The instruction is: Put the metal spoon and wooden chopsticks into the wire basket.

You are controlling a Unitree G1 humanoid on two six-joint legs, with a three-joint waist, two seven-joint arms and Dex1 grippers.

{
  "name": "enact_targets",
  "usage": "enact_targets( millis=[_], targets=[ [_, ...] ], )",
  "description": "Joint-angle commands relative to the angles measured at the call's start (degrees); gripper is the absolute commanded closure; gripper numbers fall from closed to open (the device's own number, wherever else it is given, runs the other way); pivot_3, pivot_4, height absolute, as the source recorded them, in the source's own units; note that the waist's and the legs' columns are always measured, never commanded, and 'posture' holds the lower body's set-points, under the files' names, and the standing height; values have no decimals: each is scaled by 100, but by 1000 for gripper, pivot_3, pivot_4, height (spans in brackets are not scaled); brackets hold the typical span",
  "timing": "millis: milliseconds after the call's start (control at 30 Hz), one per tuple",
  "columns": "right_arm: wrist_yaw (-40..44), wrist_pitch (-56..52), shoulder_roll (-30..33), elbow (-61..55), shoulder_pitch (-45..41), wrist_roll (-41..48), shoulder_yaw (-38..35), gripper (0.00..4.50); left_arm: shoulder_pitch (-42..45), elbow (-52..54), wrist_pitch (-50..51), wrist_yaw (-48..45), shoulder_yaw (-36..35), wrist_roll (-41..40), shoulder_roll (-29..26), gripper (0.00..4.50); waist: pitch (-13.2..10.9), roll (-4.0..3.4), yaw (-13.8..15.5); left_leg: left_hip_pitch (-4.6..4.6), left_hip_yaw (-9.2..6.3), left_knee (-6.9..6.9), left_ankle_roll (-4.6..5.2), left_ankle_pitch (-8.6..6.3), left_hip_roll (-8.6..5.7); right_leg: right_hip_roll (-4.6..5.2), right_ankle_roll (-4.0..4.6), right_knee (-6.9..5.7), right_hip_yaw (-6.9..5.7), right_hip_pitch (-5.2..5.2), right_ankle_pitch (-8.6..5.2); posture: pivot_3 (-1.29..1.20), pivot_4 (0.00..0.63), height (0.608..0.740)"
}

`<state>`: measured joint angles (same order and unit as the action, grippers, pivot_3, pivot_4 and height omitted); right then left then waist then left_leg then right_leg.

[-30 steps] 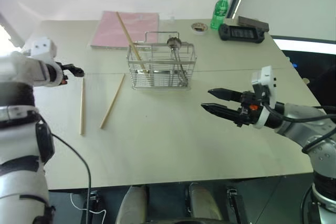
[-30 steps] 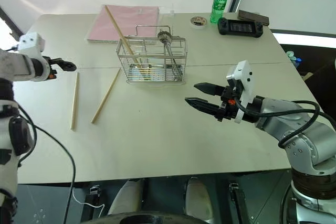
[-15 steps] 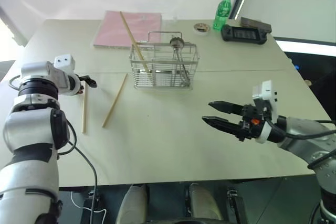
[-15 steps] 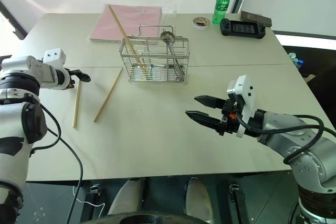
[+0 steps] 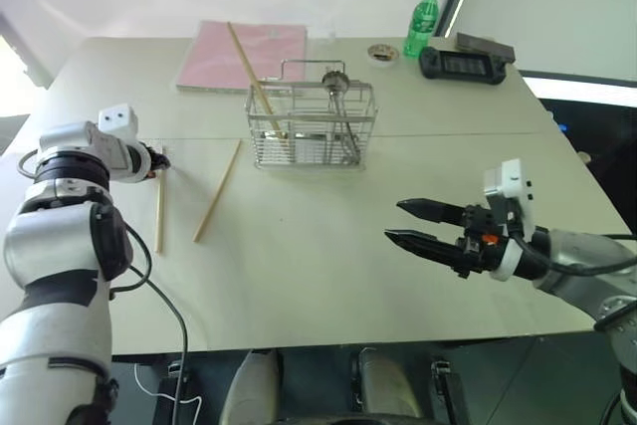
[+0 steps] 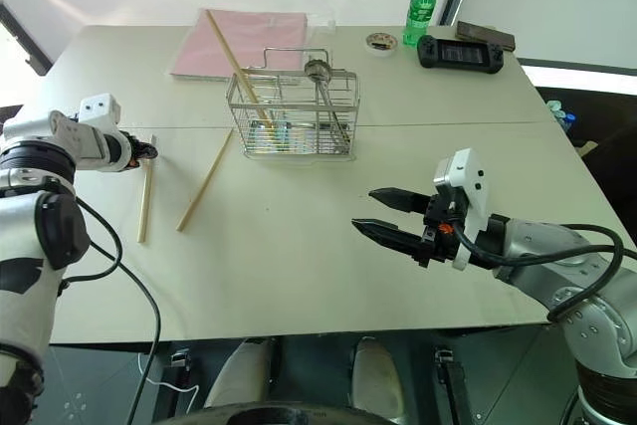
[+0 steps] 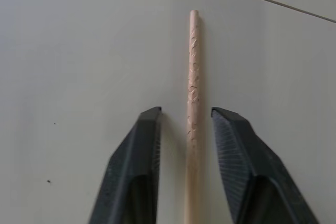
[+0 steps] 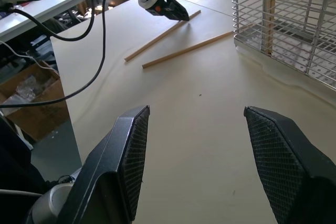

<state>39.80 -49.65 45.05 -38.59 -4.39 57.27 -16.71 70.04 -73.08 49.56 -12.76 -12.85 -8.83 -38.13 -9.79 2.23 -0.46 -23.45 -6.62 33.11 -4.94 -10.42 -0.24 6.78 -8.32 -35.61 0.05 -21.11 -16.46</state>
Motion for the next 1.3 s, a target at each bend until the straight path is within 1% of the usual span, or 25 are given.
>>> enact_targets(
  millis=[33, 167, 267, 333, 400, 467, 500, 567, 633, 700, 733, 833, 900, 967, 1133, 1300],
  targets=[
    [-31, 116, 67, -73, -107, 127, -129, 1537, 136, 1, 31, 40, -130, -19, -31, 4468, 0, 0, -3, 0, 0, 0, 0, 0, 0, 0, -1, 1, 0, 0, 1, 0, 150, 721],
    [-53, 123, 51, -25, -162, 126, -94, 1537, 178, 14, 129, 137, -239, -63, -79, 4468, 0, 0, -13, 0, 0, 1, 0, 0, 0, 0, -2, 0, 0, 0, 2, 0, 150, 721],
    [-41, 123, 61, -4, -142, 125, -111, 1537, 285, 136, 56, 233, -383, -108, -216, 4468, 0, 1, -17, 0, 0, 1, 0, 0, 0, 0, -2, 0, 0, 0, 2, 0, 150, 721],
    [-11, 102, 102, 5, -102, 140, -157, 1537, 402, 417, -313, 262, -510, -184, -356, 4468, -2, 3, -20, 0, 0, 1, 0, 0, 0, 0, -2, 0, 0, -2, 2, 0, 150, 721],
    [-14, 65, 154, 10, -97, 181, -212, 1537, 413, 815, -640, 31, -510, -206, -483, 4468, -5, 8, -20, -2, 0, 0, 0, 0, 0, 0, -2, -1, 0, -6, 2, 0, 150, 721],
    [-67, 14, 207, 10, -111, 295, -293, 1537, 224, 1481, -939, -299, -517, -284, -638, 4468, -5, 9, -28, -4, 0, -1, -1, 0, 0, 0, -2, 1, 0, -7, 2, 0, 150, 721],
    [-104, -12, 222, 4, -109, 350, -329, 1537, 23, 1977, -1202, -501, -547, -345, -718, 4468, -5, 8, -31, -4, 0, -2, -2, 1, 1, 0, -1, 2, 1, -7, 2, 0, 150, 721],
    [-182, -70, 269, -14, -63, 459, -413, 1537, -461, 3367, -1808, -1142, -808, -730, -784, 4468, -5, 6, -40, -4, 2, -8, -3, 1, 1, 2, -1, 8, 2, -6, 3, 0, 150, 721],
    [-251, -109, 307, -35, -32, 542, -456, 1537, -702, 4382, -2045, -1552, -1154, -1249, -692, 4468, -4, 4, -25, -4, 3, -11, -6, 2, 2, 4, 2, 12, 3, -6, 5, 0, 150, 721],
    [-321, -131, 329, -37, -19, 638, -484, 1537, -693, 4933, -2196, -1628, -1370, -1605, -499, 4468, -4, 6, 31, -6, 0, -9, -7, 2, 2, 5, 4, 14, 0, -1, 5, 0, 150, 721],
    [-365, -133, 335, -32, -32, 674, -475, 1537, -543, 5017, -2185, -1560, -1403, -1738, -351, 4468, -4, 5, 66, -6, 0, -4, -8, 3, 2, 5, 3, 15, -1, 2, 5, 0, 150, 721],
    [-488, -100, 313, -18, -61, 705, -412, 1537, 89, 4776, -2103, -816, -1645, -2095, 295, 4468, -3, 5, 150, 0, 0, 15, -6, 3, 1, 4, 3, 19, -7, 25, 5, 0, 150, 721],
    [-637, -91, 272, -48, -123, 736, -344, 1537, 319, 4549, -2361, -720, -1510, -2072, 739, 4468, -3, 4, 133, 4, 0, 30, -5, 3, 2, 5, -1, 31, -13, 46, 7, 0, 150, 721],
    [-789, -90, 242, -113, -173, 811, -305, 1537, 443, 4288, -2618, -730, -1312, -1936, 1038, 4468, -3, 4, 129, 4, 1, 35, -4, 3, 1, 5, -4, 41, -13, 57, 8, 0, 150, 721],
    [-1189, -64, 190, -278, -164, 1025, -322, 1537, 383, 3936, -2975, -854, -850, -1668, 1542, 4468, -4, 3, 74, -3, 2, 24, 0, 2, 1, 5, -15, 42, -13, 43, 13, 0, 150, 721],
    [-1494, -4, 107, -464, 16, 1122, -302, 1537, 556, 3699, -3033, -921, -785, -1740, 1768, 4468, -5, 2, -6, -3, 2, 5, 1, 2, 1, 5, -18, 32, -13, 28, 12, 0, 150, 721]
  ],
)
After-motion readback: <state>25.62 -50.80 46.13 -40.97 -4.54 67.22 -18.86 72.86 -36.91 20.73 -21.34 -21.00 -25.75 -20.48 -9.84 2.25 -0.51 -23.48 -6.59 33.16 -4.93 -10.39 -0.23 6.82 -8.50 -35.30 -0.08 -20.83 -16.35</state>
